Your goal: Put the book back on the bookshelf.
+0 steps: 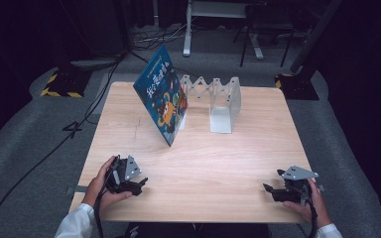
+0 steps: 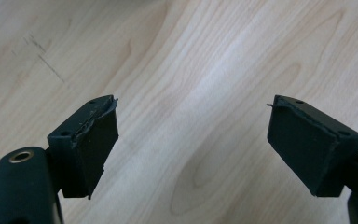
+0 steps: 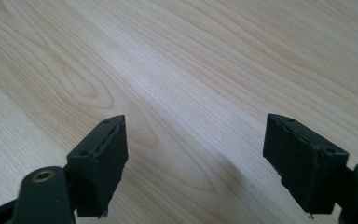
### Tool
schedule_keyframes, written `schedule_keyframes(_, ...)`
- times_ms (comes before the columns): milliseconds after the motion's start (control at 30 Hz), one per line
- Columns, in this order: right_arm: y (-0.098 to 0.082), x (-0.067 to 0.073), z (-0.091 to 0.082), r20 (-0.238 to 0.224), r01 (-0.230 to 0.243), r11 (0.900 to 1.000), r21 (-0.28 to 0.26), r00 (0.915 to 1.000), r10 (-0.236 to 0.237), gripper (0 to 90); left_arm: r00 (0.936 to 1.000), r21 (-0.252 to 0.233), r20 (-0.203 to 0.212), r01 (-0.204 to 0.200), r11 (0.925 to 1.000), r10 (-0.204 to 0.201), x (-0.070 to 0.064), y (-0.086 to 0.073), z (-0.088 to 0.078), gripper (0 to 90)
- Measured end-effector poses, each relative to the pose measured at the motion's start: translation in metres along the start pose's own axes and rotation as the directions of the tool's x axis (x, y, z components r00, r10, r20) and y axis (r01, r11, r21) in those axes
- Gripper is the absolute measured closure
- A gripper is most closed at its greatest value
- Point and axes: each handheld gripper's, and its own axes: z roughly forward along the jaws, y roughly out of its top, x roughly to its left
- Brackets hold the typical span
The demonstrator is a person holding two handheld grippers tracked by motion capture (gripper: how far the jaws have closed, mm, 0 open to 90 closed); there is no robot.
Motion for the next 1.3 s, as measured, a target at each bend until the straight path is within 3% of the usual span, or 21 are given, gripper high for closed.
schedule_keyframes(267, -0.014, -0.007, -0.004, 0.01, -0.037, 0.999, 0.009, 0.9993, 0.037, 22.0, 0.998, 0.013, 0.027, 0.056, 0.9983, -0.057, -0.003, -0.025, -0.005, 16.7)
schedule_keyframes(333, -0.016, -0.008, -0.005, 0.014, -0.043, 0.999, 0.011, 0.999, 0.043, 21.9, 0.9946, 0.008, 0.051, 0.09, 0.9959, -0.09, -0.003, -0.033, -0.005, 16.7)
schedule_keyframes(433, -0.02, -0.011, -0.005, 0.006, -0.065, 0.998, 0.002, 0.9979, 0.065, 21.5, 0.9906, 0.001, 0.052, 0.127, 0.9919, -0.127, -0.002, -0.043, -0.006, 16.7)
schedule_keyframes(567, -0.023, -0.012, -0.004, -0.002, -0.091, 0.996, -0.014, 0.9959, 0.091, 20.4, 0.9789, -0.009, 0.084, 0.188, 0.9822, -0.186, 0.004, -0.055, -0.008, 16.8)
schedule_keyframes(667, -0.026, -0.015, -0.003, -0.016, -0.119, 0.993, -0.024, 0.9928, 0.118, 20.0, 0.9608, -0.015, 0.128, 0.25, 0.9681, -0.246, 0.01, -0.064, -0.008, 16.7)
schedule_keyframes(700, -0.027, -0.016, -0.003, -0.021, -0.128, 0.991, -0.023, 0.9916, 0.128, 19.8, 0.9519, -0.024, 0.141, 0.278, 0.9604, -0.272, 0.012, -0.067, -0.007, 16.5)
schedule_keyframes(767, -0.027, -0.016, -0.003, -0.023, -0.14, 0.99, -0.025, 0.99, 0.139, 19.3, 0.9461, -0.032, 0.14, 0.299, 0.9536, -0.292, 0.012, -0.07, -0.008, 16.0)
schedule_keyframes(800, -0.027, -0.016, -0.003, -0.021, -0.138, 0.99, -0.025, 0.9902, 0.138, 19.2, 0.9473, -0.032, 0.133, 0.298, 0.954, -0.292, 0.012, -0.071, -0.009, 15.9)
schedule_keyframes(867, -0.027, -0.017, -0.003, -0.02, -0.14, 0.99, -0.024, 0.99, 0.14, 19.0, 0.9432, -0.033, 0.122, 0.315, 0.9485, -0.309, 0.012, -0.072, -0.009, 15.9)
schedule_keyframes(1300, -0.027, -0.017, -0.003, -0.015, -0.146, 0.989, -0.023, 0.9892, 0.146, 18.8, 0.9438, -0.029, 0.119, 0.314, 0.9491, -0.308, 0.012, -0.072, -0.009, 14.9)
